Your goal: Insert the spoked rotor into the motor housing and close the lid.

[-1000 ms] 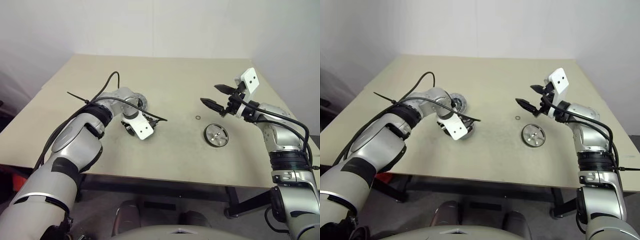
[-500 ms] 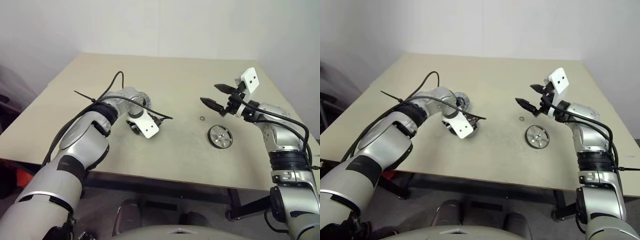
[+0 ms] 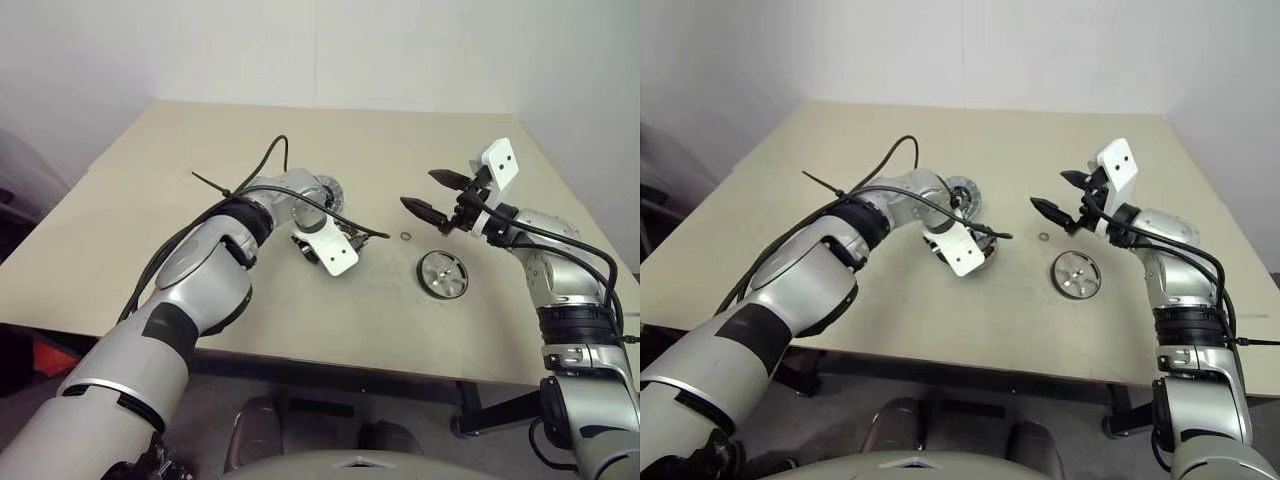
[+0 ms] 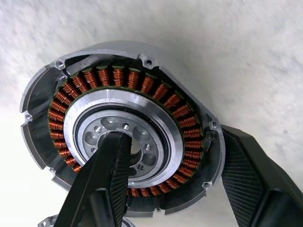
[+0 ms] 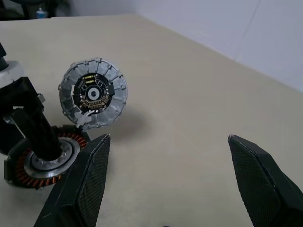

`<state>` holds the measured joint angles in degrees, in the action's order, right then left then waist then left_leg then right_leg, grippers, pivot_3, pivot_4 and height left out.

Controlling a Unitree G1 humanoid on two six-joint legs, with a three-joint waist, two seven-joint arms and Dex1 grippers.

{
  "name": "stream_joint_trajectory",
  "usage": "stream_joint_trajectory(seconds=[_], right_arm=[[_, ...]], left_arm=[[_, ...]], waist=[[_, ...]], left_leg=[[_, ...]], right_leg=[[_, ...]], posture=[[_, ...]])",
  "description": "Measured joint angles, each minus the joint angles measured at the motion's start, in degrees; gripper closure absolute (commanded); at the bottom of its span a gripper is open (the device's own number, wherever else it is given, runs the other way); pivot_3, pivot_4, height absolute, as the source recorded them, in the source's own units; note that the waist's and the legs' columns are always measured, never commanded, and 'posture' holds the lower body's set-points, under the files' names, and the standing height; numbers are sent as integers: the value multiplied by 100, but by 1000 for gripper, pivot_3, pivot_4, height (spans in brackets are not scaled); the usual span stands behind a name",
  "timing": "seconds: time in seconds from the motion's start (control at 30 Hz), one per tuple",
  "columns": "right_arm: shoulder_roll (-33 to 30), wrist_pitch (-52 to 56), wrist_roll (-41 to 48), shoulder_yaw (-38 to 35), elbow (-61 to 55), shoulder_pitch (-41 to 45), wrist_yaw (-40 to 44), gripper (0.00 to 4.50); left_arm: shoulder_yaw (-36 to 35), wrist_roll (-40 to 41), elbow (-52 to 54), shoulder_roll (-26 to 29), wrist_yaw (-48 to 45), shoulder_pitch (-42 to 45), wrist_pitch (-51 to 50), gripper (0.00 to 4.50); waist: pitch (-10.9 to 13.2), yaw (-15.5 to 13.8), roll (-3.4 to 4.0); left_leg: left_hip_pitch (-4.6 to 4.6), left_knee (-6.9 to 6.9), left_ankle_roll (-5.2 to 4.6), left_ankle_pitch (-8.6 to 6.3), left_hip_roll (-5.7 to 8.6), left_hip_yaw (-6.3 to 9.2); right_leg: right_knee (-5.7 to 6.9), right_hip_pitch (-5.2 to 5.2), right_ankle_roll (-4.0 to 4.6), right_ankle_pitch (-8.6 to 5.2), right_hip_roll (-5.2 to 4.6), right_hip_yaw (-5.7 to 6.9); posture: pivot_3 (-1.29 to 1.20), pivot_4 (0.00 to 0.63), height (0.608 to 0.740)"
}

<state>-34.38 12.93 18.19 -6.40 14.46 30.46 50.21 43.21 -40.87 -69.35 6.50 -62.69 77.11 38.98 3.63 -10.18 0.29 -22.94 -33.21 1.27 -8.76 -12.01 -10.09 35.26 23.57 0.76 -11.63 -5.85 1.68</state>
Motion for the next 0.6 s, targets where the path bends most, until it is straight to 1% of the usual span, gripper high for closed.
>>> stream_joint_trajectory(seconds=[0.23, 0.47, 0.5, 0.53, 0.6], right_arm=[[0, 0, 5, -28, -209, -117, -70, 0], [0, 3, 33, -81, -336, -240, -169, 0], [0, 4, 42, -100, -349, -240, -181, 0], [0, 5, 51, -115, -360, -244, -188, 0], [0, 7, 71, -144, -388, -253, -200, 0]], left_arm=[[3, -23, -96, -326, 109, 25, -7, 2152], [15, -106, -280, -355, 160, 49, -78, 2152], [24, -121, -305, -355, 163, 49, -85, 1437], [23, -121, -320, -354, 171, 49, -93, 1251], [18, -121, -321, -354, 199, 77, -127, 586]], waist=[[1, 1, -1], [1, 4, -1], [1, 3, -1], [1, 3, -1], [0, 3, -1]], left_leg=[[-3, 0, -15, 5, 13, 0], [-5, 0, -26, 6, 14, 0], [-6, 0, -26, 7, 14, 0], [-7, 0, -27, 7, 15, 1], [-6, -1, -28, 6, 15, 0]], right_leg=[[2, -1, -1, 0, -30, 2], [2, -1, -2, 0, -33, 5], [2, -1, -2, 0, -34, 5], [2, -1, -2, 0, -35, 5], [2, -2, -2, 0, -37, 4]], posture=[[0, 0, 740], [0, 0, 740], [0, 0, 740], [0, 0, 740], [0, 0, 740]])
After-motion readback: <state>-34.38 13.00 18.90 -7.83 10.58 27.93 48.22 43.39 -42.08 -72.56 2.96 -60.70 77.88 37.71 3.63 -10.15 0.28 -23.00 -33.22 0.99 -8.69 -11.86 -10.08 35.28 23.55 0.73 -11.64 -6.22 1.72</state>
